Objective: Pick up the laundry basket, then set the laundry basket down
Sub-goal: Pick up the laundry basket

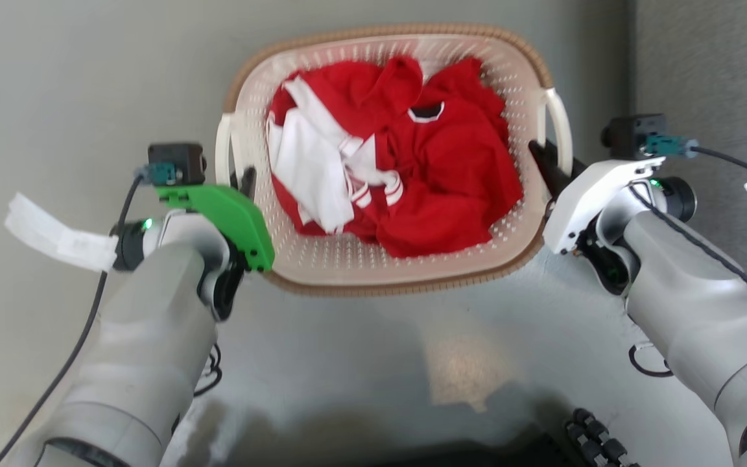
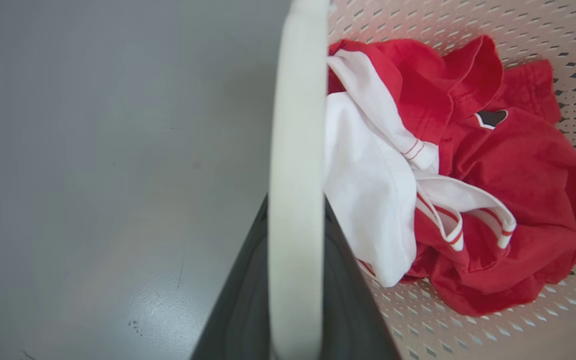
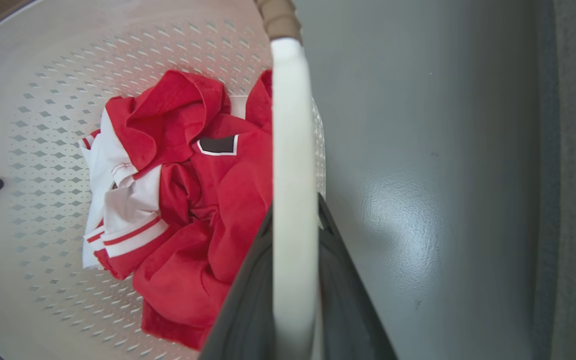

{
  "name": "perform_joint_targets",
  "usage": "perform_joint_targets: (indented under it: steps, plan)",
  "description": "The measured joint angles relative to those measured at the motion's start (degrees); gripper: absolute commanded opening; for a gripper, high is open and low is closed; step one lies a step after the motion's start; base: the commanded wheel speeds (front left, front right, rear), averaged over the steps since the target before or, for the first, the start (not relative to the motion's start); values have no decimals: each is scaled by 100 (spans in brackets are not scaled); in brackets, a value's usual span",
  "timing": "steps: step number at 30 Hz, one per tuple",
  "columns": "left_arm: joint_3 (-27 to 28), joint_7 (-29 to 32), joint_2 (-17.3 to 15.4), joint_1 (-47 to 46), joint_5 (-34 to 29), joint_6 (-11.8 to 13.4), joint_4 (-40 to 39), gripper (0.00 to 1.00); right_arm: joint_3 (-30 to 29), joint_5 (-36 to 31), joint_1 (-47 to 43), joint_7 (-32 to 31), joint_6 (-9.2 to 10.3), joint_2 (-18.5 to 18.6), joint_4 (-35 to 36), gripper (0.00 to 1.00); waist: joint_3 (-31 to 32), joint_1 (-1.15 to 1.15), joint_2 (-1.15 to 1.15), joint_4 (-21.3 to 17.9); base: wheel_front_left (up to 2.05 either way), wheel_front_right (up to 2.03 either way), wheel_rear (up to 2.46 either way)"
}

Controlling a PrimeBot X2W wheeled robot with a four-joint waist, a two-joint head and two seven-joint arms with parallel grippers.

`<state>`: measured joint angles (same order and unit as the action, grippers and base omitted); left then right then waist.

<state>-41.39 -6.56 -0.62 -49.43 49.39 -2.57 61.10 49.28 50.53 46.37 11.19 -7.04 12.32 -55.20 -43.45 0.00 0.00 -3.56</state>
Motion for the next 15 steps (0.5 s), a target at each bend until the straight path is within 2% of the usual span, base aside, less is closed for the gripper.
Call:
perform_joint_targets:
  steps: [15]
  plan:
    - [-175,533,15,455,399,-146,321,0,541,346,-204,-626,0,-83,-194,0,1153,0,0,-179,0,0,0]
